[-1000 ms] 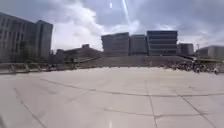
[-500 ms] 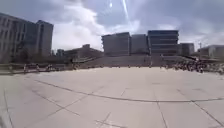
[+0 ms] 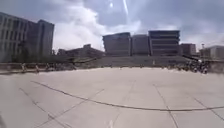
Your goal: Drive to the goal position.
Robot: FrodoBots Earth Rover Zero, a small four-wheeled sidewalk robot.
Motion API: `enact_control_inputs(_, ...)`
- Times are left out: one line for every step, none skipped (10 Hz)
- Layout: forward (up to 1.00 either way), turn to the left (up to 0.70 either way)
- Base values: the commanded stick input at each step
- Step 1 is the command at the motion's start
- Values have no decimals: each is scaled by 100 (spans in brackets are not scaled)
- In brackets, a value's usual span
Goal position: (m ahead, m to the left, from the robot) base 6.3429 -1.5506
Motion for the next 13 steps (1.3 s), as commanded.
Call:
enact_control_inputs(68,0)
enact_control_inputs(68,0)
enact_control_inputs(68,0)
enact_control_inputs(69,0)
enact_control_inputs(70,4)
enact_control_inputs(70,5)
enact_control_inputs(70,3)
enact_control_inputs(70,1)
enact_control_inputs(70,0)
enact_control_inputs(70,0)
enact_control_inputs(70,0)
enact_control_inputs(70,0)
enact_control_inputs(70,-1)
